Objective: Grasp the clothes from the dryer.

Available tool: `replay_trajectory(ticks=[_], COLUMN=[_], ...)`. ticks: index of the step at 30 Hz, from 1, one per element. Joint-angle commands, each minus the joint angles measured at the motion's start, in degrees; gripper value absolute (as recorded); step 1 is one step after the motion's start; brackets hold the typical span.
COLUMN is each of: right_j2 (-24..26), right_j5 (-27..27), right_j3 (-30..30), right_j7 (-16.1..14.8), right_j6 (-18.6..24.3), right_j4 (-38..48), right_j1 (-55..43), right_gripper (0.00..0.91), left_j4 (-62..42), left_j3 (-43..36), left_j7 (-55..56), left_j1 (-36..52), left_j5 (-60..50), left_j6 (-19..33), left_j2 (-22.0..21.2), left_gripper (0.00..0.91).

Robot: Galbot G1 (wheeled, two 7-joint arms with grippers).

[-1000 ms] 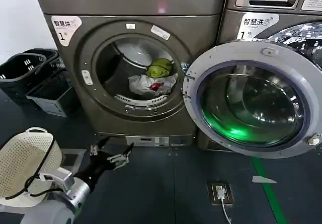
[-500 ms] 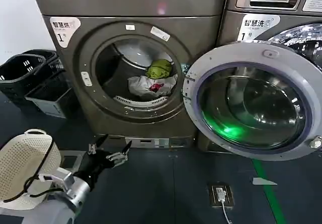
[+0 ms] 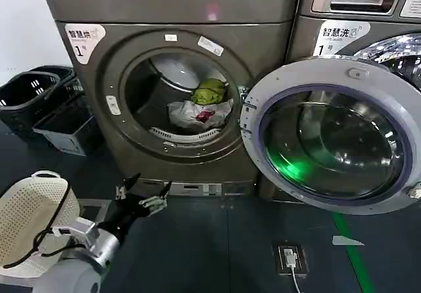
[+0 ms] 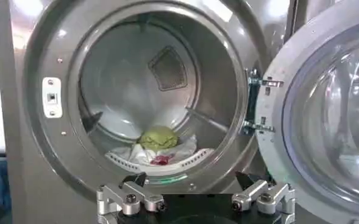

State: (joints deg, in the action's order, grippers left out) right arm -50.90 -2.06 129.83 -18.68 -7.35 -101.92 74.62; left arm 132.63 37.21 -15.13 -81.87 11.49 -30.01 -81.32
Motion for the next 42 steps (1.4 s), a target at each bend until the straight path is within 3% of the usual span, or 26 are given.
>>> replay_trajectory(ticks=[1, 42], right_j2=[0.02, -0.55], right_j5=[-0.15, -0.53], right_j3=[-0.03, -1.09], right_j7=[-0.05, -0.22], right_j6=[0.12, 0.18], right_j4=[-0.10, -1.01], right_j1=[0.02, 0.16], right_gripper=[0.907, 0.907], left_j4=[0.07, 0.40], left_j3=[0.20, 0.02], left_j7=[0.18, 0.33], left_j1=[0.08, -0.20], left_j5=[0.07, -0.61], left_j6=[0.30, 1.13], left_j2=[0.14, -0.11], left_gripper=[0.907, 0.907])
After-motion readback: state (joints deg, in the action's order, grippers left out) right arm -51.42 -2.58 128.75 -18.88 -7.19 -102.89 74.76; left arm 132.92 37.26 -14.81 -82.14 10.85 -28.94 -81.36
